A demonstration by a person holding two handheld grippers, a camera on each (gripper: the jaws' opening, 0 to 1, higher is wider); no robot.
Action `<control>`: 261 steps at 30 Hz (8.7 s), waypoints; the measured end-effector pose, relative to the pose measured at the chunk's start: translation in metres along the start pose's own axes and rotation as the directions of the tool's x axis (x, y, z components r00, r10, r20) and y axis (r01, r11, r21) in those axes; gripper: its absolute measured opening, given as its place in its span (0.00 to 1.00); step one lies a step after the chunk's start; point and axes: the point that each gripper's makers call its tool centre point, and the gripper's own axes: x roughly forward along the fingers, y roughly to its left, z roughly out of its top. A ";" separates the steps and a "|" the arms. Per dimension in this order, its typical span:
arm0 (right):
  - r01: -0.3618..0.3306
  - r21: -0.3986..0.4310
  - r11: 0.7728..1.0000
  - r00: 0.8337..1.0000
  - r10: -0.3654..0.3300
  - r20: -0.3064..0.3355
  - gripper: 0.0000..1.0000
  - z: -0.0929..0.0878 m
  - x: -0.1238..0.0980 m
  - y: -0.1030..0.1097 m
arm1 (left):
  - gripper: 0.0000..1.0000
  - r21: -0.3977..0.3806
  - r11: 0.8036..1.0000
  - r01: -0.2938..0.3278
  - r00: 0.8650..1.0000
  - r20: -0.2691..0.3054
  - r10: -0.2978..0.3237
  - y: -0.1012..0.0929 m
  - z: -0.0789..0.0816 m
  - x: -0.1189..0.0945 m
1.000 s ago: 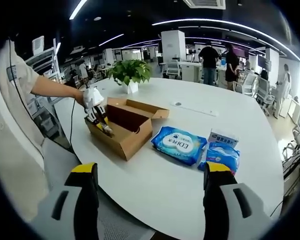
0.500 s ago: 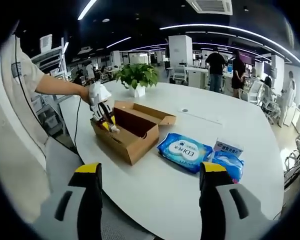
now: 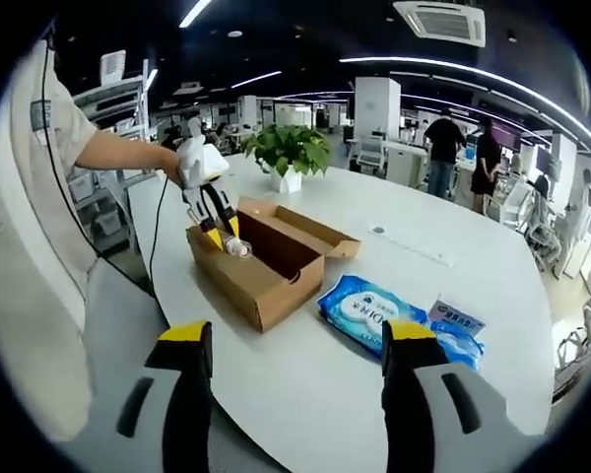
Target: Operate the shoe box by opening the lid, removing the specified soft item, and placing it in the target area until the item is outside and the box remains undamaged.
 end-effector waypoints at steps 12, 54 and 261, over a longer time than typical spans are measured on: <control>-0.055 -0.041 0.998 0.998 0.056 0.025 0.55 0.009 0.017 0.015 | 0.17 0.065 0.998 -0.013 0.996 0.090 0.008 -0.010 0.040 -0.014; -0.278 -0.184 0.943 0.952 0.296 0.074 0.25 0.040 0.050 0.090 | 0.17 0.379 0.916 0.129 0.935 0.262 -0.240 -0.093 0.134 -0.028; -0.243 -0.206 0.948 0.817 0.085 -0.570 0.22 0.038 0.246 -0.171 | 0.02 -0.946 0.204 -0.253 0.813 -0.094 0.575 -0.001 -0.154 -0.058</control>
